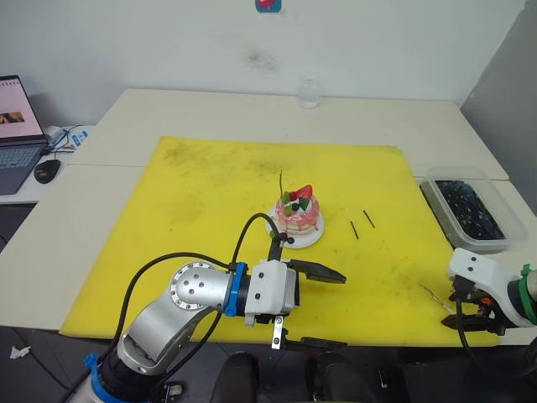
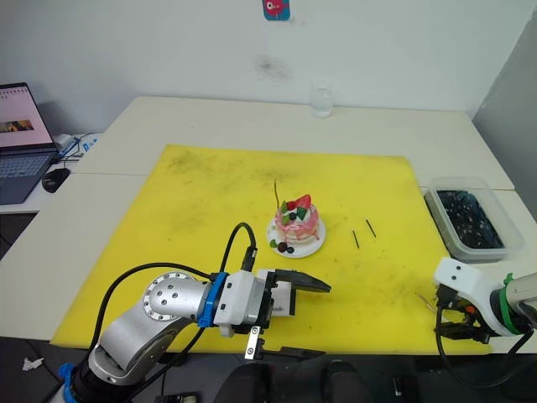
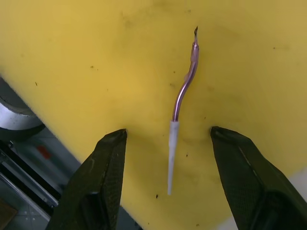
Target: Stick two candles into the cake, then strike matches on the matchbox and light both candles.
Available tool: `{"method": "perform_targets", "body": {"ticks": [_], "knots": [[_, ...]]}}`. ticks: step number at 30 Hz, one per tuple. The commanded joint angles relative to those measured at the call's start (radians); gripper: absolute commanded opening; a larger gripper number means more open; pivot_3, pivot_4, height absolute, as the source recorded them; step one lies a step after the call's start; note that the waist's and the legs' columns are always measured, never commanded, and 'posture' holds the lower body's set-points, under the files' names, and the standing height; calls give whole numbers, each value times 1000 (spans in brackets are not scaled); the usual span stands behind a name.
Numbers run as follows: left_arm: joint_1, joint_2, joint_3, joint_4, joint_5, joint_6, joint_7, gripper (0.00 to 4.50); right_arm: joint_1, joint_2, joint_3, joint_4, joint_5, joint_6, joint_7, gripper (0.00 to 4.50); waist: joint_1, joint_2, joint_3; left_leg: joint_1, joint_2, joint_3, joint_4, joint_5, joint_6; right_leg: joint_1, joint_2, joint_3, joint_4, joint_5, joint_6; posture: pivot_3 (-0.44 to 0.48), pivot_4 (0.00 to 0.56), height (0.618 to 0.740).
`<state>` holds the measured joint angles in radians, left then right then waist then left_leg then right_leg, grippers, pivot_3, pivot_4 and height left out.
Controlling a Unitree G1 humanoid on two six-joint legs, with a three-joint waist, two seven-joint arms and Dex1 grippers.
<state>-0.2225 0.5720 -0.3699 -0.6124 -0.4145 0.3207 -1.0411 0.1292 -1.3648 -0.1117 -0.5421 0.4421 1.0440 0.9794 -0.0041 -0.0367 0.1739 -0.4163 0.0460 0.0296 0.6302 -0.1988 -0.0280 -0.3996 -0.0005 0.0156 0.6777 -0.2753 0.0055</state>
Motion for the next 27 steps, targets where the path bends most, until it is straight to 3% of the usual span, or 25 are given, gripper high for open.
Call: {"method": "perform_targets", "body": {"ticks": [1, 10, 13, 18, 27], "knots": [[0, -3, -3, 5, -3, -21, -10, 4500, -37, 4, 18, 0, -2, 8, -8, 2831, 0, 0, 0, 0, 0, 0, 0, 0, 0, 0, 0, 0, 0, 0, 0, 0, 150, 740], [-6, -7, -2, 35, 4, -32, -22, 4500, -67, 2, 63, 10, -11, 10, -7, 2831, 0, 0, 0, 0, 0, 0, 0, 0, 0, 0, 0, 0, 0, 0, 0, 0, 150, 740], [-4, -7, -6, 39, 8, -37, -22, 4500, -76, 2, 70, 12, -11, 12, -7, 1984, -1, 0, 0, 0, 0, 0, 0, 0, 0, 0, 0, 0, 0, 0, 0, 0, 150, 740], [-4, -8, -11, 50, 16, -47, -24, 4500, -75, -4, 70, 20, -15, 11, 5, 141, 0, 0, 0, 0, 0, 0, 0, 0, 0, 0, 0, 0, 0, 0, 0, 0, 150, 740], [-8, -7, 2, 82, 34, -65, -34, 4500, -141, 2, 34, 16, 30, 48, 21, 44, -1, 0, 0, 0, 0, 0, 0, 0, 0, 0, 0, 0, 1, 0, 0, 0, 150, 740]]}}
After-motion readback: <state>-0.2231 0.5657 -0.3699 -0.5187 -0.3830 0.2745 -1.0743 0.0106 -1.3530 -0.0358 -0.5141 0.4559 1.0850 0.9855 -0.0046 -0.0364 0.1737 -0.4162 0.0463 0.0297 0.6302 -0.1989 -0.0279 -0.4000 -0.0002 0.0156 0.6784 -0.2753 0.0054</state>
